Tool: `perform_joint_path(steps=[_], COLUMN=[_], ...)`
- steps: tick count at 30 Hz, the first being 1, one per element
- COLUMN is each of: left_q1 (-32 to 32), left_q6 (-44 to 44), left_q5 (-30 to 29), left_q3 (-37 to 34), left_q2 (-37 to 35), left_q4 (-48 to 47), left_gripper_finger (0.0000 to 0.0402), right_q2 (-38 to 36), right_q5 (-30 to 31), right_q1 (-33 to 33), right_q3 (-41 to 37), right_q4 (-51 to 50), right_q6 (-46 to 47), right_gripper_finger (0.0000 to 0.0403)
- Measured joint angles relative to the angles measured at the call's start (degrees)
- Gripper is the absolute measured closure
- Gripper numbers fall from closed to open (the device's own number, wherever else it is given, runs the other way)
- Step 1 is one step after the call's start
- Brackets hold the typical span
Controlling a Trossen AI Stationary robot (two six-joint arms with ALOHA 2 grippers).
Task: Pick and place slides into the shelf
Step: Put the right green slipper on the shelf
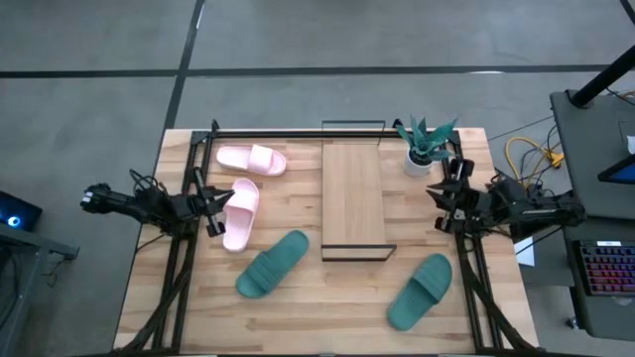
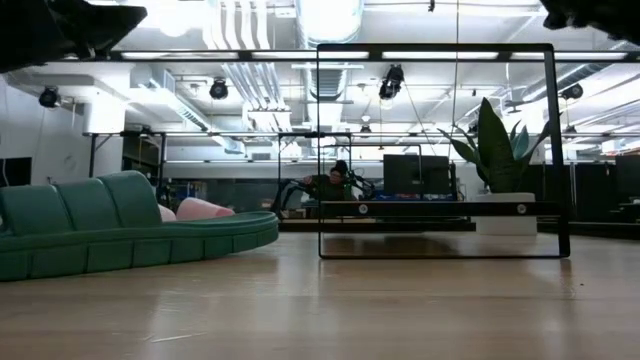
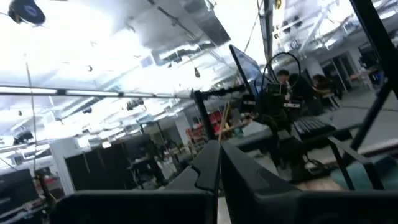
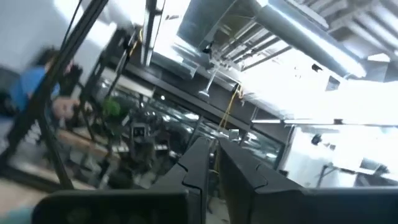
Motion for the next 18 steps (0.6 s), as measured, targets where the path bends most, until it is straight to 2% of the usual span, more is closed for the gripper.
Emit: perform_joint_path(steps=[4,8,18], left_q1=[0.0,0.0,0.0], left_q6=[0.0,0.0,0.0], left_q5=[0.0,-1.7,-2.6], left_q3=[0.0,0.0,0.0], left_q2=[0.0,0.3,2.1], left_q4=[0.9,0.8,0.8], left_gripper_finger=[0.0402,0.0397,0.0328], right_q2=[4.1,9.8,24.7], right_q5=[0.0,0.1,3.1], right_q1=[0.0,0.0,0.0], right_q3=[3.2,7.3,20.4], right_q4=[-1.7,-9.7,-23.0], right_q6=[4.0,5.1,5.7], right_gripper_finger=[0.0374,0.0359,0.0284])
